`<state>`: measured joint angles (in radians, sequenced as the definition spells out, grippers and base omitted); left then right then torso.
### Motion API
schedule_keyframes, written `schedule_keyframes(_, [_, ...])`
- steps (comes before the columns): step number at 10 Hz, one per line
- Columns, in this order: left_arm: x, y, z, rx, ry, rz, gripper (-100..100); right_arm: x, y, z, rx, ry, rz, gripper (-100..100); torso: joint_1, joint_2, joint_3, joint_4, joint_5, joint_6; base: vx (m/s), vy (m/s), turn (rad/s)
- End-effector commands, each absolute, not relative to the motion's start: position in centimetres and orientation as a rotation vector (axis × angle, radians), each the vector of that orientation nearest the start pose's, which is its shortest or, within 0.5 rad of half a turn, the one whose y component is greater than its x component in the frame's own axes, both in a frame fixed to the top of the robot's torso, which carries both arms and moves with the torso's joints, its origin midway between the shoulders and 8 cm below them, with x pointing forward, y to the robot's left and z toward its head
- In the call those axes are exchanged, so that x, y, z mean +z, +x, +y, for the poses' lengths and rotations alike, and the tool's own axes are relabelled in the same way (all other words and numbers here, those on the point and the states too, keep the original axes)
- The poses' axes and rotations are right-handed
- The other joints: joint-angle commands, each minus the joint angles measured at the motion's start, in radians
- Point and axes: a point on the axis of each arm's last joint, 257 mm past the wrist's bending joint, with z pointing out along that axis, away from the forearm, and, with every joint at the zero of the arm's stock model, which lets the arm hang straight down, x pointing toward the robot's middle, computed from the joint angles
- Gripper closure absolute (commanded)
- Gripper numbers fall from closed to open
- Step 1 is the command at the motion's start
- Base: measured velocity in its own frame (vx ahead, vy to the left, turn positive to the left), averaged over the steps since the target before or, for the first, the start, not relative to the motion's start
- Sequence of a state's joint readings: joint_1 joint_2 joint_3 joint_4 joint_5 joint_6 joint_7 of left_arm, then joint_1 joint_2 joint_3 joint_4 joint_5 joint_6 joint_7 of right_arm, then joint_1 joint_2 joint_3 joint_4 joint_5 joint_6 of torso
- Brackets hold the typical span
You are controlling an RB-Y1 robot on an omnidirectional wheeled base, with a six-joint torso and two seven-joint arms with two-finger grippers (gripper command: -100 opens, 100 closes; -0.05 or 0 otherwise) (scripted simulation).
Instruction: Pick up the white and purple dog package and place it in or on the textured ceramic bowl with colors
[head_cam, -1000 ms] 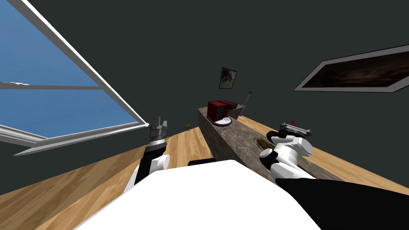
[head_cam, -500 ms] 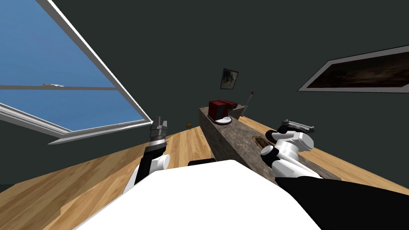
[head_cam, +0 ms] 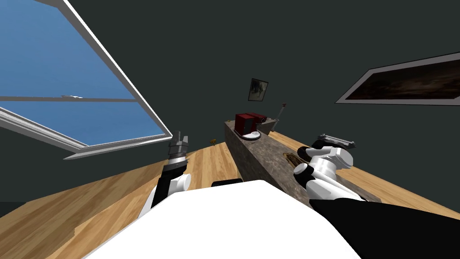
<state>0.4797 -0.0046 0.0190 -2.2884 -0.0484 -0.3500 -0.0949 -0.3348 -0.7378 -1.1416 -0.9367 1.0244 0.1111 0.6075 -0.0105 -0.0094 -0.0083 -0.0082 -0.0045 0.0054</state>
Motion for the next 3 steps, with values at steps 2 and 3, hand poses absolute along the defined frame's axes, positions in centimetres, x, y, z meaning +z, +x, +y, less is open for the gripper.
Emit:
schedule_keyframes(2, [0.53,36.71,28.47,-1.14,-0.69,0.742,0,-4.58,28.15,-89.68,-1.033,0.874,1.273,0,0.0,0.0,0.0,0.0,0.0,0.0,0.0,0.0,0.0])
schedule_keyframes(3, [0.53,36.71,28.47,-1.14,-0.69,0.742,0,-4.58,28.15,-89.68,-1.033,0.874,1.273,0,0.0,0.0,0.0,0.0,0.0,0.0,0.0,0.0,0.0])
